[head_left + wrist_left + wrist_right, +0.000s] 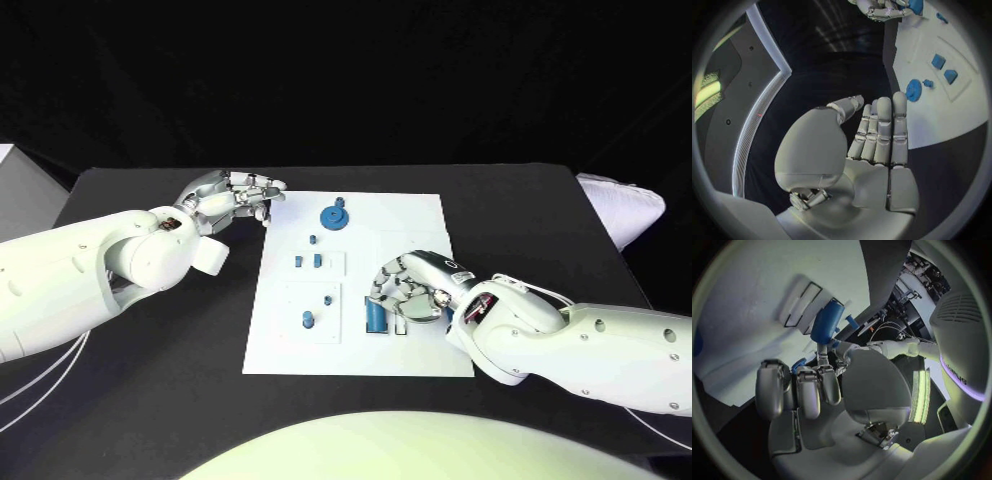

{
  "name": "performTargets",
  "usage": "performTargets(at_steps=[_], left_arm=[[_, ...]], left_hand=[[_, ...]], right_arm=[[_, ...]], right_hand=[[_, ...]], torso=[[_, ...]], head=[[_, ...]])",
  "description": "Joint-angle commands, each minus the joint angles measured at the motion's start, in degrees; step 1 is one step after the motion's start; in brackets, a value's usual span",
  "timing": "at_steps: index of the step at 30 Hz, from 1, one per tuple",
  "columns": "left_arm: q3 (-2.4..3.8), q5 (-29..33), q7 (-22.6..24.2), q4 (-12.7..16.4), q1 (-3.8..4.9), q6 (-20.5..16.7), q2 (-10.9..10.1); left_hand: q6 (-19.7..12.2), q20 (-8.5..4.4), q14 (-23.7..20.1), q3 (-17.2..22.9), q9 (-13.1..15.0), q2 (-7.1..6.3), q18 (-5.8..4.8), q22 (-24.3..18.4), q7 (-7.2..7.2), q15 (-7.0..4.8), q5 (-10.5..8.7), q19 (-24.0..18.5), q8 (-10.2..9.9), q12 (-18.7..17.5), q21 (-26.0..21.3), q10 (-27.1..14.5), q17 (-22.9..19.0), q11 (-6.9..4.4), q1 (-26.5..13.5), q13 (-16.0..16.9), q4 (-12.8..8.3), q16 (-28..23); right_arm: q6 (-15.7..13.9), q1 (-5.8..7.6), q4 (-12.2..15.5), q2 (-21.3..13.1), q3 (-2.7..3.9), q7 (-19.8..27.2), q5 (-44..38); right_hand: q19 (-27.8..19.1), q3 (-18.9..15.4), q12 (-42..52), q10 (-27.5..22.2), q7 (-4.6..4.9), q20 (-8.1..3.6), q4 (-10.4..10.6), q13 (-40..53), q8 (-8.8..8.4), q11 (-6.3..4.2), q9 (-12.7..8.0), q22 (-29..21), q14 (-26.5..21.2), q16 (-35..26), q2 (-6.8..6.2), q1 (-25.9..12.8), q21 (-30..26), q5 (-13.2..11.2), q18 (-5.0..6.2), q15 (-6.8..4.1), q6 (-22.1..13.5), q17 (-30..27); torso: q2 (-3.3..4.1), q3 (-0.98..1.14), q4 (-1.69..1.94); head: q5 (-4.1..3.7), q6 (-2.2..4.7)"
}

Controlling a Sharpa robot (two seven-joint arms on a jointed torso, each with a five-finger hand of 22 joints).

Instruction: Assemble the parts on the task board

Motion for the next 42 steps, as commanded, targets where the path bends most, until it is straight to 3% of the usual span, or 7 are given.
performTargets(at_steps=[1, 10, 17, 23, 36, 39, 42], left_arm=[[0.03, 0.08, 0.24, 0.08, -0.01, 1.0, 0.1], [0.02, 0.08, 0.23, 0.07, -0.02, 1.07, 0.13], [0.02, 0.08, 0.2, 0.05, -0.04, 1.15, 0.18], [0.02, 0.08, 0.15, 0.01, -0.04, 1.15, 0.18], [0.02, 0.08, 0.03, -0.03, -0.04, 1.17, 0.25], [0.02, 0.08, -0.02, -0.06, -0.04, 1.18, 0.25], [0.02, 0.08, -0.07, -0.07, -0.04, 1.19, 0.25]], left_hand=[[-0.31, -0.02, -0.2, -0.12, -0.07, 0.44, 0.41, -0.09, 0.02, 0.1, 0.13, 0.52, 0.2, 0.27, -0.26, -0.46, -0.06, -0.06, -0.1, -0.05, 0.3, -0.03], [-0.31, -0.02, -0.2, -0.12, -0.07, 0.44, 0.41, -0.09, 0.02, 0.1, 0.13, 0.52, 0.2, 0.27, -0.26, -0.46, -0.06, -0.06, -0.1, -0.05, 0.3, -0.03], [-0.31, -0.02, -0.2, -0.12, -0.07, 0.44, 0.41, -0.09, 0.02, 0.1, 0.13, 0.52, 0.2, 0.27, -0.26, -0.46, -0.06, -0.06, -0.1, -0.05, 0.3, -0.03], [-0.31, -0.02, -0.2, -0.12, -0.07, 0.44, 0.41, -0.09, 0.02, 0.1, 0.13, 0.52, 0.2, 0.27, -0.26, -0.46, -0.06, -0.06, -0.1, -0.05, 0.3, -0.03], [-0.39, 0.01, -0.23, -0.16, -0.09, 0.4, 0.41, -0.16, 0.05, 0.13, 0.12, 0.56, 0.26, 0.36, -0.35, -0.55, -0.08, -0.04, -0.13, -0.06, 0.42, -0.02], [-0.39, 0.01, -0.23, -0.16, -0.09, 0.4, 0.41, -0.16, 0.05, 0.13, 0.12, 0.56, 0.26, 0.36, -0.35, -0.55, -0.08, -0.04, -0.13, -0.06, 0.42, -0.02], [-0.39, 0.01, -0.23, -0.16, -0.09, 0.4, 0.41, -0.16, 0.05, 0.13, 0.12, 0.56, 0.26, 0.36, -0.35, -0.55, -0.08, -0.04, -0.13, -0.06, 0.42, -0.02]], right_arm=[[2.55, -0.6, -1.42, -0.04, -0.52, -2.83, -0.43], [-0.92, -0.76, -1.91, 0.33, -0.51, -0.19, 1.01], [-6.64, -0.78, -1.33, -0.12, -0.51, 6.98, 5.67], [-8.51, -0.68, -0.08, -1.18, -0.48, 13.4, 9.23], [-6.77, 0.74, 1.64, -3.71, -0.35, 16.71, 10.61], [-3.69, 1.25, 1.89, -4.53, -0.34, 16.88, 10.0], [0.55, 1.87, 2.03, -4.99, -0.33, 16.8, 7.62]], right_hand=[[2.86, 0.33, -0.12, 2.43, 0.02, -0.4, -0.61, 10.74, 0.08, -0.31, -0.04, 12.16, 5.81, 0.2, 0.75, 1.14, 0.04, -0.41, -0.41, -0.38, 0.06, 14.83], [2.5, -0.2, -1.87, 1.49, 0.26, -0.41, -0.89, 9.69, -0.07, -0.16, -0.14, 11.84, 5.65, -0.15, -0.19, 1.17, -1.3, -0.74, -0.19, -0.29, -0.64, 14.22], [1.82, -1.24, -3.5, 0.41, 2.01, 0.33, -0.3, 8.75, -2.49, 1.26, -1.49, 11.24, 5.42, -0.66, -2.47, 0.43, -3.75, -0.21, 0.18, 0.82, -3.85, 13.39], [1.53, -2.61, -3.93, -0.08, 3.11, 1.19, -0.57, 8.49, -4.41, 2.26, -2.61, 11.03, 5.49, -0.51, -4.33, 1.09, -4.72, 3.8, 0.33, 1.72, -5.01, 13.65], [1.42, -3.39, -4.08, -0.32, 3.34, 1.47, -1.14, 8.38, -5.05, 2.49, -3.03, 10.96, 5.49, -0.52, -4.88, 2.06, -5.07, 4.74, 0.4, 1.95, -5.07, 13.64], [1.58, -3.18, -3.86, -0.24, 3.15, 1.48, -2.05, 8.49, -4.97, 2.32, -3.08, 11.11, 5.57, -0.32, -4.56, 3.53, -4.47, 5.27, 0.32, 1.83, -4.29, 13.97], [1.25, -2.73, -4.39, -0.7, 3.13, 1.42, -4.17, 8.16, -5.41, 2.28, -3.42, 10.89, 5.41, -0.66, -5.04, 6.1, -5.55, 8.39, 0.51, 1.77, -3.93, 13.41]], torso=[[0.0, -0.02, -0.03], [0.0, -0.01, -0.04], [-0.02, -0.01, -0.07], [-0.02, -0.01, -0.09], [-0.03, -0.05, -0.02], [-0.01, -0.04, -0.05], [-0.05, -0.04, -0.12]], head=[[0.0, 0.01], [-0.04, 0.01], [-0.07, 0.01], [-0.11, 0.01], [-0.23, 0.01], [-0.11, 0.01], [-0.05, 0.01]])
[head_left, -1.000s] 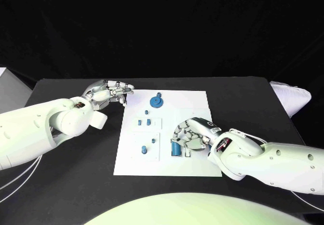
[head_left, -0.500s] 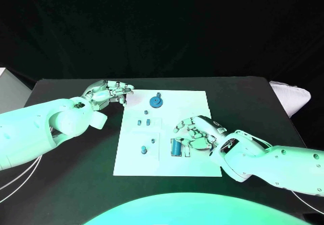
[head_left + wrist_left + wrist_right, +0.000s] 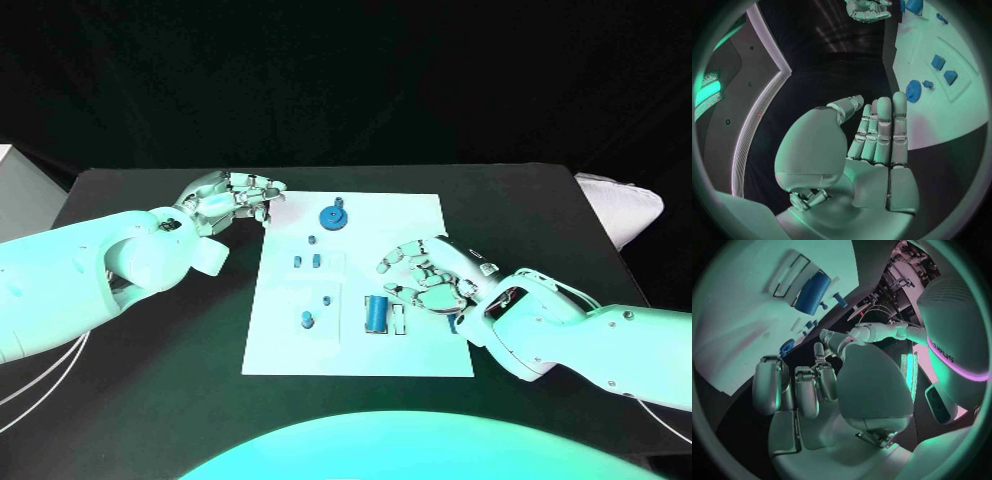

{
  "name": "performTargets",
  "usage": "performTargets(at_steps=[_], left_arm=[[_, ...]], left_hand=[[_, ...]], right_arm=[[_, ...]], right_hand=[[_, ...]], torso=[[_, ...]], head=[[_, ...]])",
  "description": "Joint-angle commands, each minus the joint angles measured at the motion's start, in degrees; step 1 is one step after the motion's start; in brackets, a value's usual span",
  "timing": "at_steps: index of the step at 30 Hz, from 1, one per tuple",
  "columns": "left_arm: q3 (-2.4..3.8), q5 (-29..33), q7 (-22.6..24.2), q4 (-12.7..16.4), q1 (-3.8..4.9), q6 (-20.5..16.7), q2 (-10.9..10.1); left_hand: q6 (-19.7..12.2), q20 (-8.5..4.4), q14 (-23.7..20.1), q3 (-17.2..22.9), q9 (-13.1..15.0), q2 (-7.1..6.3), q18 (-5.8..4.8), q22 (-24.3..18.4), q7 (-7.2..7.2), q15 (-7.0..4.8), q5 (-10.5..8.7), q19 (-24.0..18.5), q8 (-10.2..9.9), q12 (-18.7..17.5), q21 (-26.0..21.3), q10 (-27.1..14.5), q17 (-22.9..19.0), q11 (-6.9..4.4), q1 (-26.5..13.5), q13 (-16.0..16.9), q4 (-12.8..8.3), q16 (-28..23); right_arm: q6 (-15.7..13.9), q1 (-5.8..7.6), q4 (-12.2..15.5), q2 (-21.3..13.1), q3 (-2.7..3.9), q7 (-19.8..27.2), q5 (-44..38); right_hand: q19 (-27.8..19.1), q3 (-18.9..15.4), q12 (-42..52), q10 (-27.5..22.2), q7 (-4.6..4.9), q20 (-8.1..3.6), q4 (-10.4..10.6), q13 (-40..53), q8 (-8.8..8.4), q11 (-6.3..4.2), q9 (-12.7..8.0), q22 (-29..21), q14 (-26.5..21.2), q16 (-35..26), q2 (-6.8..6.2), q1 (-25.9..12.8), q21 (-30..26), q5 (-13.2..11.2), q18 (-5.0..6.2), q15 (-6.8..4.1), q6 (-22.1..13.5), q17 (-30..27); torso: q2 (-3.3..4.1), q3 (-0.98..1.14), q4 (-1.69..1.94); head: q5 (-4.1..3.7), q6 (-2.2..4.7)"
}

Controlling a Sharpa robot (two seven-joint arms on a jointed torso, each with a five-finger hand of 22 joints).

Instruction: Assemble the parts on the task board

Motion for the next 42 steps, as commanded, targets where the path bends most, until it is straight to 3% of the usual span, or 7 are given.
performTargets(at_steps=[1, 7, 13, 15, 17, 21, 42], left_arm=[[0.04, 0.08, 0.13, 0.05, -0.01, 0.96, 0.11], [0.03, 0.08, 0.11, -0.01, -0.01, 1.0, 0.16], [0.02, 0.08, 0.08, -0.04, -0.01, 1.0, 0.18], [0.02, 0.08, 0.03, -0.05, -0.02, 1.01, 0.18], [0.01, 0.08, -0.07, -0.03, -0.02, 1.04, 0.17], [-0.02, 0.08, -0.16, -0.04, -0.02, 1.02, 0.19], [-0.24, 0.08, -0.61, -0.18, -0.02, 1.4, 0.82]], left_hand=[[-0.4, 0.01, -0.23, 0.0, -0.1, 0.4, 0.41, -0.05, 0.05, 0.13, 0.12, 0.56, 0.26, 0.37, -0.36, -0.55, -0.09, -0.04, -0.13, -0.07, 0.26, -0.02], [-0.4, 0.01, -0.23, 0.0, -0.1, 0.4, 0.41, -0.05, 0.05, 0.13, 0.12, 0.56, 0.26, 0.37, -0.36, -0.55, -0.09, -0.04, -0.13, -0.07, 0.26, -0.02], [-0.4, 0.01, -0.23, 0.0, -0.1, 0.4, 0.41, -0.05, 0.05, 0.13, 0.12, 0.56, 0.26, 0.37, -0.36, -0.55, -0.09, -0.04, -0.13, -0.07, 0.26, -0.02], [-0.4, 0.01, -0.23, 0.0, -0.1, 0.4, 0.41, -0.05, 0.05, 0.13, 0.12, 0.56, 0.26, 0.37, -0.36, -0.55, -0.09, -0.04, -0.13, -0.07, 0.26, -0.02], [-0.4, 0.01, -0.23, 0.0, -0.1, 0.4, 0.41, -0.05, 0.05, 0.13, 0.12, 0.56, 0.26, 0.37, -0.36, -0.55, -0.09, -0.04, -0.13, -0.07, 0.26, -0.02], [-0.46, 0.03, -0.24, -0.03, -0.12, 0.35, 0.41, -0.09, 0.07, 0.14, 0.11, 0.58, 0.28, 0.44, -0.41, -0.57, -0.1, -0.03, -0.15, -0.07, 0.33, -0.02], [-0.46, 0.04, -0.25, -0.06, -0.12, 0.35, 0.41, -0.11, 0.07, 0.15, 0.11, 0.59, 0.31, 0.47, -0.44, -0.59, -0.1, -0.02, -0.19, -0.07, 0.4, -0.01]], right_arm=[[7.87, 0.52, 0.35, -0.34, 0.03, 1.68, -3.42], [12.06, 1.21, 1.13, -0.86, 0.03, -0.51, -10.23], [8.15, 1.4, 2.46, -1.95, 0.02, -8.19, -10.46], [7.4, 1.44, 3.01, -2.52, 0.02, -11.92, -8.61], [7.36, 1.48, 3.75, -3.17, 0.01, -17.05, -5.01], [8.04, 1.49, 4.65, -3.53, -0.04, -24.18, -0.14], [8.5, 1.41, 4.74, 2.41, -0.17, -41.31, 9.5]], right_hand=[[1.01, 0.11, -0.63, -0.74, -0.19, 0.38, -1.43, 7.95, -0.6, 0.11, -0.28, 10.73, 5.48, -0.59, -0.7, 1.41, -1.61, 1.95, 0.64, 0.29, 0.22, 12.94], [0.19, -1.83, -2.33, -2.12, -0.98, 0.12, -2.12, 6.87, -2.03, -0.55, -0.99, 10.25, 5.19, -1.08, -2.83, 0.98, -3.78, 3.01, 1.02, -0.16, -0.93, 12.16], [0.71, -9.03, -1.31, -1.42, -0.25, 0.44, 2.15, 7.16, -0.9, 0.19, -0.68, 10.44, 5.41, -0.71, -3.14, -4.05, -2.78, 3.05, 0.81, 0.38, 0.86, 12.75], [0.68, -17.95, -1.17, -1.3, -0.94, 0.27, 6.71, 6.97, 0.38, -0.43, -0.37, 10.18, 5.38, -0.89, -1.88, -5.15, -3.78, 3.06, 0.96, -0.21, 1.34, 12.49], [0.4, -32.67, -1.33, -1.43, -1.45, -0.28, 14.25, 6.53, 2.83, -1.24, 0.61, 9.66, 5.14, -1.58, 2.03, -1.55, -5.79, 3.86, 1.2, -0.6, 1.52, 11.53], [0.22, -39.01, -1.83, -1.74, -2.34, -0.63, 14.53, 5.96, 5.39, -1.51, 2.09, 9.29, 4.89, -2.31, 3.64, -5.51, -7.36, 2.39, 1.51, -1.03, 3.05, 10.54], [0.91, -41.2, -1.17, -0.84, -3.73, -1.71, 14.66, 6.12, 9.66, -2.77, 5.44, 9.55, 5.03, -2.25, 3.75, -13.38, -6.65, 3.9, 1.3, -2.16, 3.89, 10.82]], torso=[[-0.01, 0.02, -0.06], [-0.04, 0.05, -0.03], [-0.07, -0.04, 0.02], [-0.1, -0.06, -0.02], [-0.19, -0.15, -0.12], [-0.26, -0.26, -0.18], [-0.34, -0.47, -0.08]], head=[[0.01, 0.01], [-0.13, 0.01], [-0.15, 0.01], [-0.18, 0.01], [-0.11, 0.01], [-0.07, 0.01], [-0.24, 0.01]])
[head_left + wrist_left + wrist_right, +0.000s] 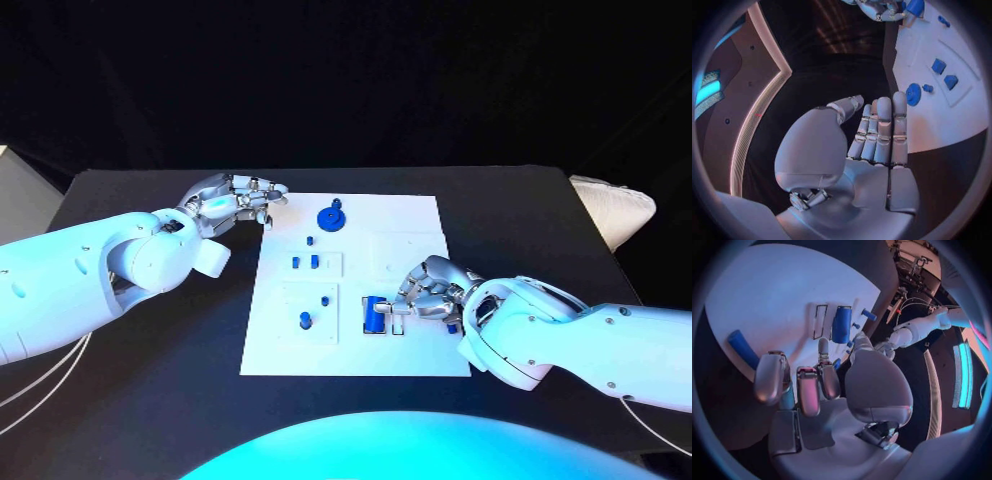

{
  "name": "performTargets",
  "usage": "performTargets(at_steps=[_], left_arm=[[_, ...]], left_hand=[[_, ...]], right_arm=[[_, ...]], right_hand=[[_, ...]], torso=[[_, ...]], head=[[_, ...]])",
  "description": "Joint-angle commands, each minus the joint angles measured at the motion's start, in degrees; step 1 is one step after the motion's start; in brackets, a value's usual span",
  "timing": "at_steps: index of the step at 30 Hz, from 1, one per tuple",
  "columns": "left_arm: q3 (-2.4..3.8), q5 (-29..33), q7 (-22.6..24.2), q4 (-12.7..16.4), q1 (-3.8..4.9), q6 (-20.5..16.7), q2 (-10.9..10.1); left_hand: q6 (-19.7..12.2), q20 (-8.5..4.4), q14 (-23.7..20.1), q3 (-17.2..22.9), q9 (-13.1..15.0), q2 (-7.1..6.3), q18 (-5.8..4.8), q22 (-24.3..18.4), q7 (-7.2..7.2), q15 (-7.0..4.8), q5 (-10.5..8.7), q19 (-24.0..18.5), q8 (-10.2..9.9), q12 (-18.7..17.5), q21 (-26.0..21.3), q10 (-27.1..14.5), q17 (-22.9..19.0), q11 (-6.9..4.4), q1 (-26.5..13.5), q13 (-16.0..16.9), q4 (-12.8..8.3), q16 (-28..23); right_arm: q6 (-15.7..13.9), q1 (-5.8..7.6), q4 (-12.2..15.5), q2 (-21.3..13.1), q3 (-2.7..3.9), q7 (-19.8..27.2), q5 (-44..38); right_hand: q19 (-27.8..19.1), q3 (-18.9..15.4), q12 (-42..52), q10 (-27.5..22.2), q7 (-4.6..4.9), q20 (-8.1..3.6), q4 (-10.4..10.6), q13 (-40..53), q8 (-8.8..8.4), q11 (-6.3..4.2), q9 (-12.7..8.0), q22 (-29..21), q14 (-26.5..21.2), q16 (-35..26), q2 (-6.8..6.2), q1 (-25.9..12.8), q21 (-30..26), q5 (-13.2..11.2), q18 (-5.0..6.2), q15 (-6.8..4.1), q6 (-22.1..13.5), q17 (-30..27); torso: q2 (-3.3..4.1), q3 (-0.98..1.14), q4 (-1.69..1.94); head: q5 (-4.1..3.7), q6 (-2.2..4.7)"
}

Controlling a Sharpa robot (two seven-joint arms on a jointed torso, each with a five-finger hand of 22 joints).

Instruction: Assemble the parts on the task board

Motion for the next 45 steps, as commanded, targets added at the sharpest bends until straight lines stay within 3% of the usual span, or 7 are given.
performTargets(at_steps=[1, 12, 28, 34, 38, 45], left_arm=[[0.02, 0.08, 0.02, 0.15, 0.0, 1.1, 0.15], [0.01, 0.08, -0.13, 0.2, 0.0, 1.24, 0.07], [0.01, 0.01, -0.42, 0.2, 0.0, 1.47, -0.03], [0.01, -0.03, -0.6, 0.19, 0.0, 1.58, -0.04], [0.01, -0.13, -0.78, 0.18, 0.0, 1.7, -0.03], [0.01, -0.2, -1.04, 0.14, 0.0, 1.9, 0.01]], left_hand=[[-0.47, -0.17, -0.25, -0.06, -0.06, 0.35, 0.41, -0.05, 0.07, 0.15, 0.11, 0.38, 0.31, 0.24, -0.22, -0.38, -0.05, 0.19, -0.19, -0.08, 0.4, -0.01], [-0.47, -0.17, -0.25, -0.06, -0.06, 0.35, 0.41, -0.05, 0.07, 0.15, 0.11, 0.38, 0.31, 0.24, -0.22, -0.38, -0.05, 0.19, -0.19, -0.08, 0.4, -0.01], [-0.47, -0.17, -0.25, -0.06, -0.06, 0.35, 0.41, -0.05, 0.07, 0.15, 0.11, 0.38, 0.31, 0.24, -0.22, -0.38, -0.05, 0.19, -0.19, -0.08, 0.4, -0.01], [-0.45, -0.15, -0.27, -0.09, -0.07, 0.36, 0.41, -0.11, 0.03, 0.15, 0.13, 0.41, 0.42, 0.35, -0.32, -0.4, -0.07, 0.16, -0.22, -0.08, 0.54, 0.0], [-0.45, -0.15, -0.27, -0.09, -0.07, 0.36, 0.41, -0.11, 0.03, 0.15, 0.13, 0.41, 0.42, 0.35, -0.32, -0.4, -0.07, 0.16, -0.22, -0.08, 0.54, 0.0], [-0.45, -0.15, -0.27, -0.09, -0.07, 0.36, 0.41, -0.11, 0.03, 0.15, 0.13, 0.41, 0.42, 0.35, -0.32, -0.4, -0.07, 0.16, -0.22, -0.08, 0.54, 0.0]], right_arm=[[1.07, -0.03, -0.26, 0.76, -0.03, -4.04, 2.66], [2.92, -0.05, -1.48, 3.38, -0.07, -4.78, 2.14], [5.31, -0.04, -2.79, 4.6, -0.08, -5.41, -1.0], [5.58, -0.04, -3.4, 4.97, -0.08, -6.07, -1.83], [5.1, -0.04, -3.61, 5.14, -0.08, -6.53, -2.34], [4.34, -0.04, -3.64, 5.25, -0.09, -6.65, -2.06]], right_hand=[[1.01, -0.3, 0.31, -0.09, -0.07, -0.34, 0.02, 6.14, 0.2, -0.31, 0.07, 9.52, 5.02, -0.04, -0.14, -0.65, 0.17, 0.18, 0.39, -0.5, -0.2, 10.84], [1.05, -0.35, 0.56, 0.08, -0.08, -0.37, 0.04, 6.33, 0.5, -0.32, 0.38, 9.57, 5.1, 0.17, -0.42, -1.94, 0.23, 0.43, 0.36, -0.5, -0.38, 11.15], [1.22, -0.25, 1.23, 0.48, -0.15, -0.39, 0.0, 6.83, 0.79, -0.37, 0.62, 9.75, 5.22, 0.48, -0.49, -2.41, 0.9, 0.6, 0.25, -0.53, -0.29, 11.6], [1.45, 1.24, 1.99, 0.99, -0.45, -0.56, -0.09, 7.41, 1.74, -0.63, 1.44, 10.03, 5.28, 0.64, 1.19, -0.88, 1.57, 3.6, 0.13, -0.74, -0.21, 11.85], [1.77, 2.77, 3.52, 1.95, -0.81, -0.8, -0.28, 8.6, 2.27, -0.95, 1.91, 10.36, 5.37, 0.88, 3.93, 1.25, 2.62, 6.92, -0.04, -1.01, 0.02, 12.2], [2.02, 3.11, 4.17, 2.42, -1.03, -1.02, -0.31, 9.21, 2.33, -1.18, 2.13, 10.63, 5.47, 1.15, 4.58, 2.64, 3.53, 11.57, -0.2, -1.22, 0.09, 12.59]], torso=[[0.02, 0.01, 0.08], [0.06, 0.04, 0.02], [0.03, 0.0, 0.01], [0.03, 0.03, 0.03], [0.01, 0.02, 0.0], [0.01, 0.06, 0.0]], head=[[0.05, 0.01], [0.15, 0.01], [0.11, 0.01], [0.09, 0.01], [0.04, 0.01], [-0.07, 0.01]])
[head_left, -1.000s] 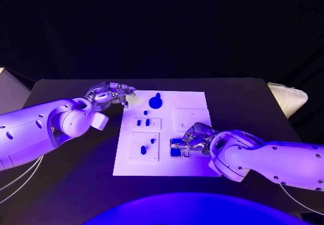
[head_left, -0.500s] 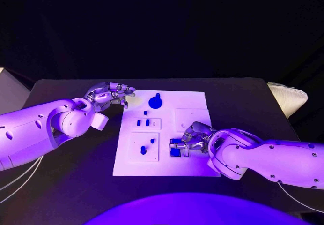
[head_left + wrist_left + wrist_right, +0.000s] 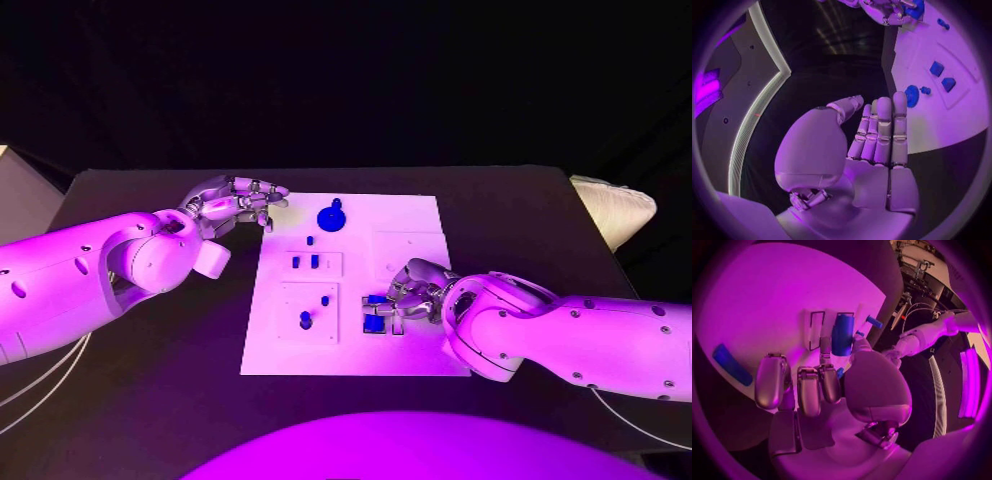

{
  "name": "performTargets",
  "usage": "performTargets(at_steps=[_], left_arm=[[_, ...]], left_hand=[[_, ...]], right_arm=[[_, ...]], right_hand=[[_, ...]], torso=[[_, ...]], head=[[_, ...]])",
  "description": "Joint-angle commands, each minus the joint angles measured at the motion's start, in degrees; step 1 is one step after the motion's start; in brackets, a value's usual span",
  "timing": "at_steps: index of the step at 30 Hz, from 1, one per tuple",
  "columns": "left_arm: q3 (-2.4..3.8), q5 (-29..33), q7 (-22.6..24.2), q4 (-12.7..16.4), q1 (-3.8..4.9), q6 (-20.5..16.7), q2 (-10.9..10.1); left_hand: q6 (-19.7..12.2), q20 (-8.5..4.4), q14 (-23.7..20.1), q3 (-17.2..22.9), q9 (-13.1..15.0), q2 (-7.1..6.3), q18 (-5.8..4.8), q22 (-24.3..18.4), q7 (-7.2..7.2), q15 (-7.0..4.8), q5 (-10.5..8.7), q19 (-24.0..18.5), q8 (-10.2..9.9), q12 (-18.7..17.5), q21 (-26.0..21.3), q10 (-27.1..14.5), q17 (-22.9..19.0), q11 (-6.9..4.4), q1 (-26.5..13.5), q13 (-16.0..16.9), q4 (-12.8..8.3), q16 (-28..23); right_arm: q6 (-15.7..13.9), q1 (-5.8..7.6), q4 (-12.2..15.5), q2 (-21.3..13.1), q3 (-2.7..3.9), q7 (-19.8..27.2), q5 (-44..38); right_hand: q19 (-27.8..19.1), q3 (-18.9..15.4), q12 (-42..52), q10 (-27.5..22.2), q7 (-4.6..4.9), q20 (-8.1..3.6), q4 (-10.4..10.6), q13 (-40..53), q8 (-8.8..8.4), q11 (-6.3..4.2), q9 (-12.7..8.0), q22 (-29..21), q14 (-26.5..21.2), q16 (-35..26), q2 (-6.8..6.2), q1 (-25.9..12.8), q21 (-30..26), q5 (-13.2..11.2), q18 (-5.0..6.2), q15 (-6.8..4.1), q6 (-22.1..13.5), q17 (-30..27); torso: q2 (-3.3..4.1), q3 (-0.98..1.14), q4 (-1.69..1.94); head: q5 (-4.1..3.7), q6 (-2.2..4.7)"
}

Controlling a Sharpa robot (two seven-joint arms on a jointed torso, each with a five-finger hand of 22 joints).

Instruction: Assemble the parts on the task board

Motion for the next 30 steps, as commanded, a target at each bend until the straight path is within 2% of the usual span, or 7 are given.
performTargets(at_steps=[1, 14, 24, 30], left_arm=[[0.03, -0.13, -0.13, 0.08, 0.0, 1.23, 0.11], [0.02, -0.55, -0.94, -0.02, 0.0, 1.75, 0.14], [0.01, -0.89, -1.45, -0.06, 0.0, 2.07, 0.17], [0.01, -1.12, -1.8, -0.08, 0.0, 2.24, 0.18]], left_hand=[[-0.46, -0.15, -0.27, 0.16, -0.07, 0.36, 0.41, -0.05, 0.03, 0.15, 0.13, 0.42, 0.2, 0.36, -0.32, -0.4, -0.08, 0.16, -0.22, -0.08, 0.29, 0.0], [-0.49, -0.15, -0.28, 0.18, -0.09, 0.38, 0.42, -0.08, 0.02, 0.14, 0.16, 0.43, 0.23, 0.41, -0.35, -0.39, -0.09, 0.15, -0.19, -0.08, 0.32, 0.0], [-0.54, -0.15, -0.28, 0.19, -0.1, 0.36, 0.42, -0.1, 0.02, 0.13, 0.17, 0.45, 0.23, 0.45, -0.38, -0.4, -0.09, 0.14, -0.14, -0.08, 0.32, 0.01], [-0.6, -0.15, -0.28, 0.17, -0.12, 0.32, 0.43, -0.1, 0.04, 0.13, 0.17, 0.46, 0.22, 0.46, -0.39, -0.41, -0.1, 0.15, -0.15, -0.08, 0.33, 0.01]], right_arm=[[0.8, -0.34, -0.53, 0.04, -0.3, -1.86, -0.27], [-3.59, -0.35, 0.8, -1.18, -0.29, -0.18, 2.07], [-5.72, -0.12, 2.13, -2.52, -0.23, 1.71, 4.31], [-5.66, 0.0, 2.34, -2.62, -0.22, 2.61, 6.22]], right_hand=[[2.09, 0.45, 0.25, 1.52, -0.41, -0.6, 0.02, 9.21, 0.28, -0.28, -0.17, 10.69, 5.48, 0.39, 0.66, 1.08, 0.34, 1.81, -0.22, -0.4, -0.12, 12.65], [2.29, 1.74, 0.38, 1.69, -0.53, -0.75, -0.02, 9.5, -0.27, -0.42, -0.34, 10.89, 5.58, 0.67, 0.67, 2.2, 1.16, 8.13, -0.35, -0.53, 0.0, 13.05], [2.31, 2.01, 0.27, 1.64, -0.52, -0.76, -0.07, 9.45, -0.41, -0.42, -0.4, 10.92, 5.61, 0.76, 0.55, 2.49, 1.28, 8.64, -0.37, -0.53, -0.08, 13.17], [2.27, 2.16, 0.1, 1.54, -0.36, -0.75, -0.04, 9.36, -0.74, -0.31, -0.55, 10.88, 5.64, 0.85, 0.21, 2.66, 1.1, 8.82, -0.34, -0.49, -0.44, 13.3]], torso=[[-0.01, 0.03, -0.01], [0.01, 0.04, -0.03], [0.0, 0.03, -0.02], [0.03, 0.04, 0.02]], head=[[-0.1, 0.01], [0.0, 0.01], [-0.1, 0.01], [-0.06, 0.01]])
